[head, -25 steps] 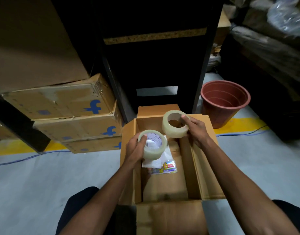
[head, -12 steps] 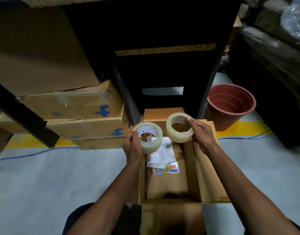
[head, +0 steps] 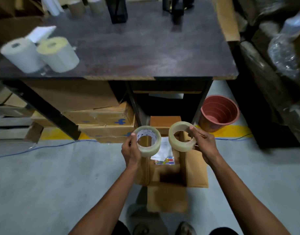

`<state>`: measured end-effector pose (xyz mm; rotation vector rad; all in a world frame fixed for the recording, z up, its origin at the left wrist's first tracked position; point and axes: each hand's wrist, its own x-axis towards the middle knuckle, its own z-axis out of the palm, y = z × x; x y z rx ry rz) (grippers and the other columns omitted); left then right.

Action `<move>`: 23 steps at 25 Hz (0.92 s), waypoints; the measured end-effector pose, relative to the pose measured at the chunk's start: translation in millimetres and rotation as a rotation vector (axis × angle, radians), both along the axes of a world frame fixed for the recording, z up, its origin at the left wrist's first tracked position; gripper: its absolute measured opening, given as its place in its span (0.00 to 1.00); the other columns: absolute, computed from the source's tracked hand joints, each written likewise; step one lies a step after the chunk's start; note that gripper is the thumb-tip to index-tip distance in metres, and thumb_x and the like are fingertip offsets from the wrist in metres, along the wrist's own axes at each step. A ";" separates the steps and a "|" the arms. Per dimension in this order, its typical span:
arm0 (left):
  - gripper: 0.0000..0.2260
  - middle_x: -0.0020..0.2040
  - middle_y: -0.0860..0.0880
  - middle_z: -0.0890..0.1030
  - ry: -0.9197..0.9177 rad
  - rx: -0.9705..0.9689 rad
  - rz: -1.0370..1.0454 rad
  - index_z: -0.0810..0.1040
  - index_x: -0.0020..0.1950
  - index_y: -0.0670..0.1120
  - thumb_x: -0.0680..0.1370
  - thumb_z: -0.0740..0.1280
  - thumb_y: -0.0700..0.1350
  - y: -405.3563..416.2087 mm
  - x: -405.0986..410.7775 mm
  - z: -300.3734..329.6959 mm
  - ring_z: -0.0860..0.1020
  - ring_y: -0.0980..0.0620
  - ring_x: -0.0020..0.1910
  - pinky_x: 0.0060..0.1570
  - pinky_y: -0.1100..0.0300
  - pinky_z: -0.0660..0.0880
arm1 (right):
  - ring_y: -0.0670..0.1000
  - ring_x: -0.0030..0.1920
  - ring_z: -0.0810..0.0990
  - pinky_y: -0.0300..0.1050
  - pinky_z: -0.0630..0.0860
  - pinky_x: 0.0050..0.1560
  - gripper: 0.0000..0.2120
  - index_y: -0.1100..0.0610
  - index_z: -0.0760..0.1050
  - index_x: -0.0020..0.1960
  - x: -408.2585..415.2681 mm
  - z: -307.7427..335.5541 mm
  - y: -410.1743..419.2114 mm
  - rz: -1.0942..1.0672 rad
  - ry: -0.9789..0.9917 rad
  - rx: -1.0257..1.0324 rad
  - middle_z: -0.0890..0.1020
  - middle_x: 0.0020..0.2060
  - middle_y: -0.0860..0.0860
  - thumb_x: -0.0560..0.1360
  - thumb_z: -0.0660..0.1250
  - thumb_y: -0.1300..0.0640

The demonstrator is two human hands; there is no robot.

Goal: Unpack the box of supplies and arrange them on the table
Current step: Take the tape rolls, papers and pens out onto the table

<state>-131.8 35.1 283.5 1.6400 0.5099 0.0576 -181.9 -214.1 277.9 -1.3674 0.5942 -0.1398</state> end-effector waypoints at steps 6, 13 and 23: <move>0.11 0.43 0.55 0.83 -0.020 0.044 -0.022 0.82 0.44 0.55 0.82 0.62 0.53 6.8 -25.0 156.1 0.80 0.56 0.44 0.44 0.59 0.76 | 0.50 0.49 0.86 0.49 0.83 0.40 0.13 0.51 0.83 0.60 -28.0 150.3 8.8 0.028 -0.003 -0.006 0.87 0.50 0.51 0.78 0.70 0.48; 0.14 0.48 0.49 0.84 -0.141 0.121 -0.058 0.84 0.56 0.44 0.83 0.62 0.50 20.9 -29.9 277.4 0.80 0.52 0.49 0.47 0.60 0.76 | 0.53 0.47 0.86 0.49 0.83 0.39 0.13 0.53 0.83 0.59 -32.3 284.7 6.9 0.032 -0.050 0.010 0.87 0.47 0.52 0.77 0.70 0.49; 0.10 0.45 0.52 0.82 -0.135 0.096 0.024 0.83 0.51 0.49 0.83 0.63 0.50 38.7 19.7 310.0 0.79 0.51 0.48 0.49 0.56 0.76 | 0.64 0.47 0.85 0.54 0.81 0.43 0.12 0.50 0.85 0.54 31.0 327.7 18.4 0.060 -0.071 -0.067 0.87 0.44 0.54 0.75 0.73 0.45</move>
